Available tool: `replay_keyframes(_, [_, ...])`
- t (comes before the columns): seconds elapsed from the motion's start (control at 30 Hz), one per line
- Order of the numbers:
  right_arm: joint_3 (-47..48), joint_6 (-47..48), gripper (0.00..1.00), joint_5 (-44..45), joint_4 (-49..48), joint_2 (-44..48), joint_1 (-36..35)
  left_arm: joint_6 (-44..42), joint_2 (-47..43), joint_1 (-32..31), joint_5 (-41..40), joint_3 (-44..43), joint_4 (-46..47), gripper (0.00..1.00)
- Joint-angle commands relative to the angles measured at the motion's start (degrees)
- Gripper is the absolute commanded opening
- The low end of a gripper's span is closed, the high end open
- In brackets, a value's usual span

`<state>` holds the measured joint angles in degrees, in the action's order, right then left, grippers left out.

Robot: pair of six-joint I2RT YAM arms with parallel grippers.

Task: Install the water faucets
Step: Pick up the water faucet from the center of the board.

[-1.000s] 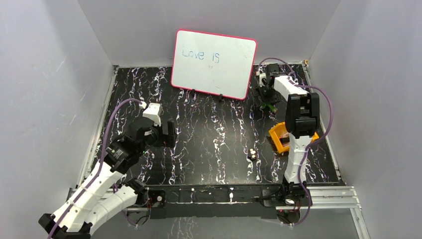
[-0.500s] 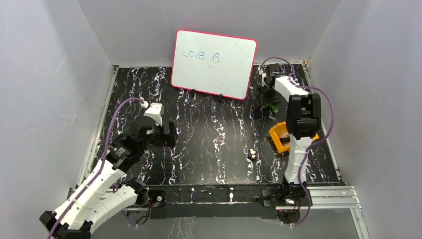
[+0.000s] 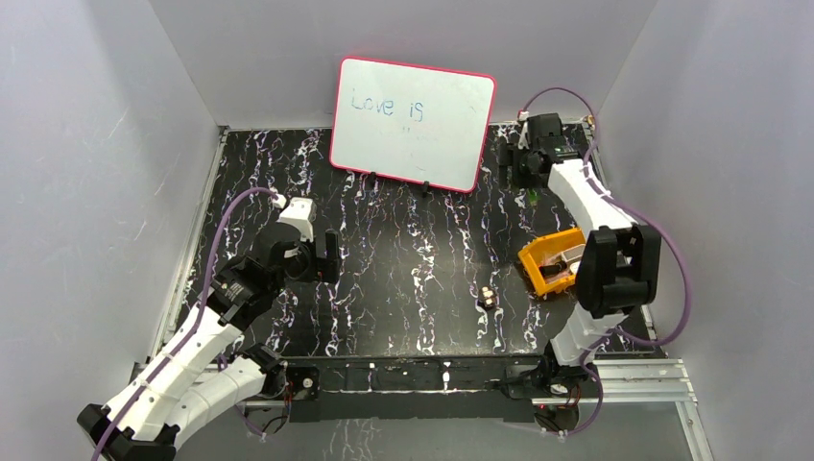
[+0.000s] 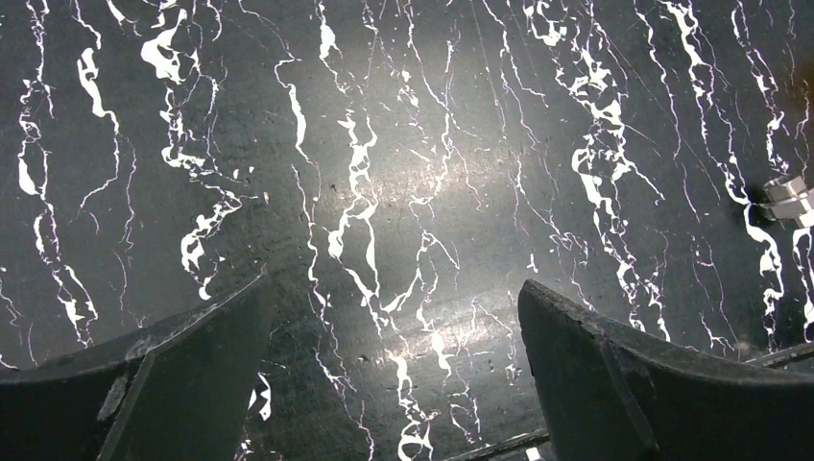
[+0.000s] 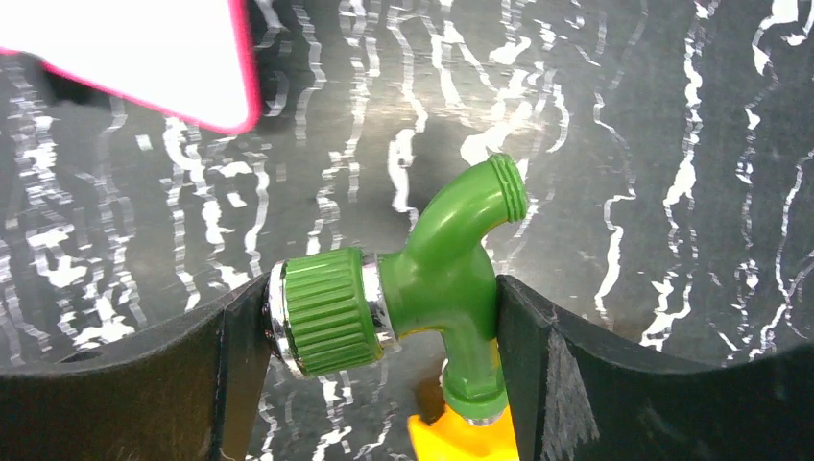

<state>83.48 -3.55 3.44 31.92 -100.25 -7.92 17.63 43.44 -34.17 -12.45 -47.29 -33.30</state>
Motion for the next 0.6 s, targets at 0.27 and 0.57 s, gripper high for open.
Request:
replay_keyframes(0.27, [-12.1, -11.4, 0.57, 6.3, -5.0, 13.4, -30.5, 4.0, -2.0, 0.4, -10.2, -0.3, -3.7, 0.98])
replay_keyframes(0.57, [-22.7, -18.7, 0.61, 4.6, -14.1, 15.8, -47.7, 5.5, -6.1, 0.4, -11.0, -5.3, -7.9, 0.98])
